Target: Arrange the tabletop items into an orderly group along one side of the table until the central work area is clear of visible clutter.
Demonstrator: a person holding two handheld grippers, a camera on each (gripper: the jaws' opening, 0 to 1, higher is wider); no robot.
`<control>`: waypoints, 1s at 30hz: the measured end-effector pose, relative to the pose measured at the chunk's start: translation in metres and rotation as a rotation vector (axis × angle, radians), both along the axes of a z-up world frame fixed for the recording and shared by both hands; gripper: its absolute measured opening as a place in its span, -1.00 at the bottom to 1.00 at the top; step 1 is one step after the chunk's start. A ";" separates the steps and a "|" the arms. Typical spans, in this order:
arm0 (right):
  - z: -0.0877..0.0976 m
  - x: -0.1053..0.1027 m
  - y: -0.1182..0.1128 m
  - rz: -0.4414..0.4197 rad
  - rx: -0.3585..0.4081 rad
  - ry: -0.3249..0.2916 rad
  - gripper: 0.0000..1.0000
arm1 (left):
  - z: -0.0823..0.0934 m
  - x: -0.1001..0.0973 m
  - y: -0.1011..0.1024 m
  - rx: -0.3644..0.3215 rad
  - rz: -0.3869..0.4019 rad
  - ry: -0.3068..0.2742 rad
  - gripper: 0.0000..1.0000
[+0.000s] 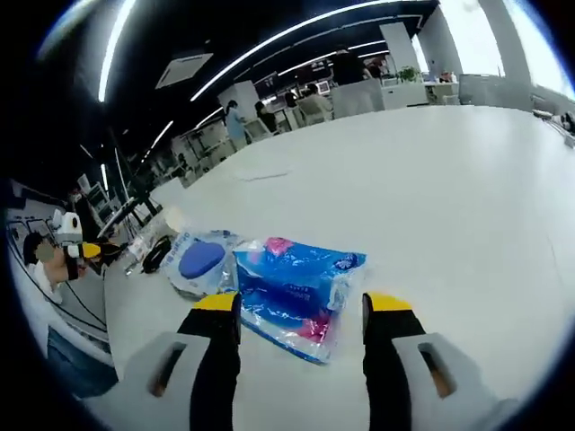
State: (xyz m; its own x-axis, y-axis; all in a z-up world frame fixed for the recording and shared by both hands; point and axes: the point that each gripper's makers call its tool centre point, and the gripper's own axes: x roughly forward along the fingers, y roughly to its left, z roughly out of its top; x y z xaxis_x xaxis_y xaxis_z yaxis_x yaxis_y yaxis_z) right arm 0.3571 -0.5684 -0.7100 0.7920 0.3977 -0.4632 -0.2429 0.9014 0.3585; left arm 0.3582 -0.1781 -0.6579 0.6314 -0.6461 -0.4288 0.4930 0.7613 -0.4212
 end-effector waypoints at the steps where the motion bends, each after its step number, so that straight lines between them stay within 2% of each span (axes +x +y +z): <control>1: 0.003 -0.004 0.000 -0.022 0.009 0.005 0.36 | 0.001 0.000 0.003 -0.003 0.009 -0.002 0.18; 2: 0.004 -0.008 0.001 -0.049 0.033 0.017 0.45 | 0.002 0.001 0.005 -0.003 0.014 -0.004 0.20; 3: 0.006 -0.018 0.006 -0.077 0.090 0.039 0.53 | 0.002 0.000 0.008 0.002 0.021 -0.009 0.20; 4: 0.008 -0.022 0.008 -0.090 0.119 0.035 0.58 | 0.003 0.000 0.010 0.006 0.024 -0.012 0.19; 5: 0.011 -0.029 0.012 -0.108 0.147 0.012 0.62 | 0.003 0.000 0.013 0.008 0.029 -0.018 0.18; 7: 0.017 -0.038 0.015 -0.133 0.144 -0.042 0.71 | 0.004 0.000 0.016 -0.001 0.036 -0.021 0.16; 10: 0.019 -0.056 0.025 -0.133 0.165 -0.041 0.68 | 0.004 0.000 0.017 -0.012 0.041 -0.021 0.16; 14: 0.029 -0.073 0.040 -0.158 0.249 -0.042 0.69 | 0.001 0.003 0.018 -0.008 0.045 -0.014 0.23; 18: 0.036 -0.090 0.056 -0.160 0.257 -0.069 0.76 | -0.001 0.006 0.022 -0.011 0.057 -0.009 0.27; 22: 0.034 -0.103 0.065 -0.182 0.281 -0.067 0.75 | -0.005 0.007 0.027 -0.012 0.065 -0.001 0.26; 27: 0.027 -0.113 0.065 -0.233 0.323 -0.051 0.75 | -0.008 0.012 0.040 -0.018 0.105 0.004 0.27; 30: 0.026 -0.115 0.062 -0.237 0.310 -0.044 0.75 | -0.008 0.014 0.047 -0.017 0.117 -0.004 0.27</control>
